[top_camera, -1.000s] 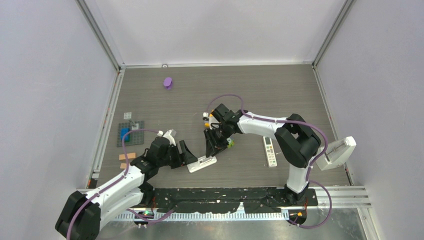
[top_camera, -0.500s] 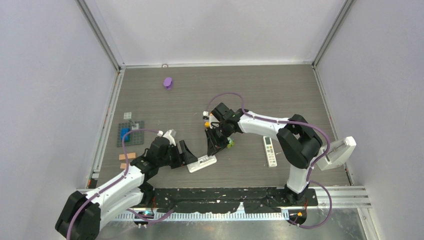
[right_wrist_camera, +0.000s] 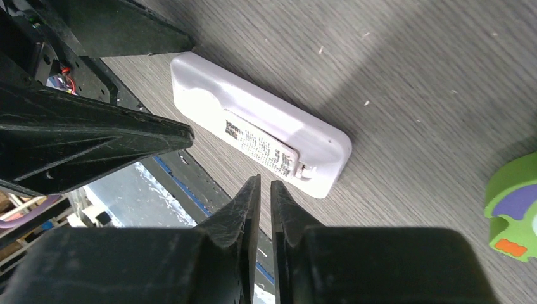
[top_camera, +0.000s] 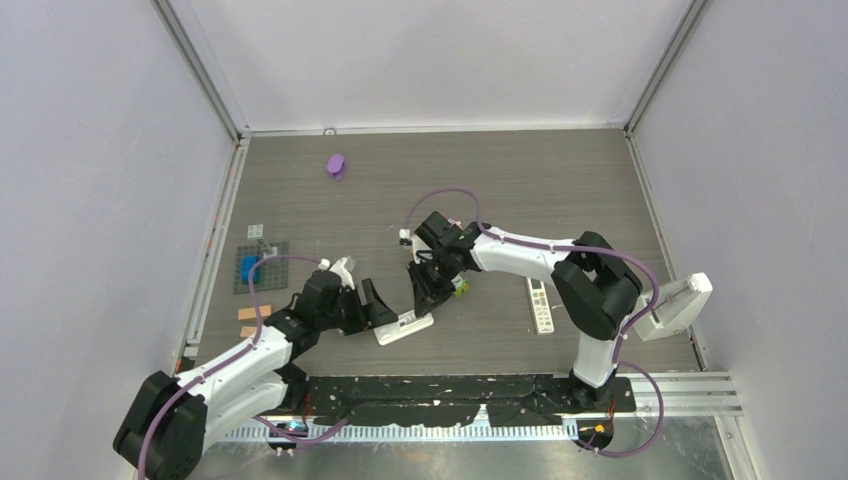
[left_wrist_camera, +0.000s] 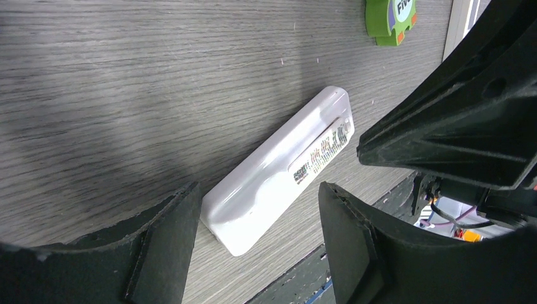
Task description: Load the batteries into the remote control
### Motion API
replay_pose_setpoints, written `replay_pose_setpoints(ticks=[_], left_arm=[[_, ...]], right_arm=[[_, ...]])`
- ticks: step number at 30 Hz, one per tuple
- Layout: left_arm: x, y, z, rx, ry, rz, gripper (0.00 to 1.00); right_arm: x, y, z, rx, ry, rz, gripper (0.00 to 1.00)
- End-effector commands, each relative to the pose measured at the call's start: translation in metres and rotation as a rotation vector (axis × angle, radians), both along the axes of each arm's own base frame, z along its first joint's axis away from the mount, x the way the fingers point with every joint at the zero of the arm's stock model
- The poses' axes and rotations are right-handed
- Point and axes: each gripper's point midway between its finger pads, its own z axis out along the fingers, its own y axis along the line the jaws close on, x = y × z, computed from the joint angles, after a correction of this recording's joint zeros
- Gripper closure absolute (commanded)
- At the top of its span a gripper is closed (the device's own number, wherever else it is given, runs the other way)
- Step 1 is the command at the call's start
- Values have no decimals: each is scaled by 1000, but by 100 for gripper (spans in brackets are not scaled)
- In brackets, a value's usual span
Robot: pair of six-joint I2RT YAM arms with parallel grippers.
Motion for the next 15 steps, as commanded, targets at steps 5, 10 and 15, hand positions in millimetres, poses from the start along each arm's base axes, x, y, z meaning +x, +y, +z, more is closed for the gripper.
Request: replay_pose_setpoints(ticks=[5,10,15], left_arm=[[-10,9,-18,65,44,-27,31],[-10,10,-18,72,42,-24,31],[-10,12,-20,79,47,-20,31]], right_arm=[[5,9,-4,-68,-117,10,85],[4,0,-26,-161,-140,-2,86],[4,-6,-41,-215,-152,-22,87]])
